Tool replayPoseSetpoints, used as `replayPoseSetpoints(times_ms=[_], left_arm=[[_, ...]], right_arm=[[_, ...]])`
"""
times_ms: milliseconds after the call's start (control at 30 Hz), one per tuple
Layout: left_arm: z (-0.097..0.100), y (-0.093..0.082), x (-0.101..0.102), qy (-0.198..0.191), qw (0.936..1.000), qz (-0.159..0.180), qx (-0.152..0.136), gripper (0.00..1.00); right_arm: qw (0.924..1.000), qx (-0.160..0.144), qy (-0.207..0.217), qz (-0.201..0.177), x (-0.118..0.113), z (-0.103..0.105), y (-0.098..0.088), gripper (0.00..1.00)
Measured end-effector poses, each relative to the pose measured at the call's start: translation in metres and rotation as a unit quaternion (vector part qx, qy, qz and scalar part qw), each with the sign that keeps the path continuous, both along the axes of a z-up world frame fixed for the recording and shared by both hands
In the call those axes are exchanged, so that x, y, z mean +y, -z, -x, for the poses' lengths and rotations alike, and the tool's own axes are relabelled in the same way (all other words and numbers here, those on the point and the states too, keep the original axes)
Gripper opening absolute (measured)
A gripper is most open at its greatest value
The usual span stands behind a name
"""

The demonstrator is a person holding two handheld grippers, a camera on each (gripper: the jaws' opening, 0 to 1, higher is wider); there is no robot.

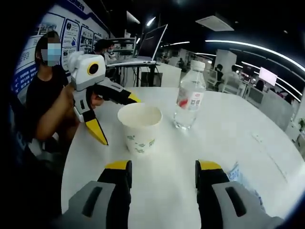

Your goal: Arrange the tabletop items into an orderly group along one side of the table until the central work area is clear of visible clutter.

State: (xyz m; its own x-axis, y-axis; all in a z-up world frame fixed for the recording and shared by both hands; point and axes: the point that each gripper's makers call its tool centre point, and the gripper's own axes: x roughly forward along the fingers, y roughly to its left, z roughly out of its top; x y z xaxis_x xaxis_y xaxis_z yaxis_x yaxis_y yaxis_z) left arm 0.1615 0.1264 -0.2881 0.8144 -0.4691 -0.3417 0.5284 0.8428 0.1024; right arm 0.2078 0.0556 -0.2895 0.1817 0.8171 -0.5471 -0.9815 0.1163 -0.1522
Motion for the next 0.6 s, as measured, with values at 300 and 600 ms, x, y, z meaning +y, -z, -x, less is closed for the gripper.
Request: replayPoseSetpoints(times_ms=[300,600], left_arm=[[-0.001,0.005,0.004,-0.008,0.9998,0.013,0.011,0.61],[-0.012,0.008,0.001,0.003,0.9998,0.004,0.02,0.59]], right_arm=[[0.9995,0.019,-0.026,0.004,0.018,0.003,0.005,0.54],[0.9988,0.019,-0.046,0.004,0.028,0.005,0.011,0.48]])
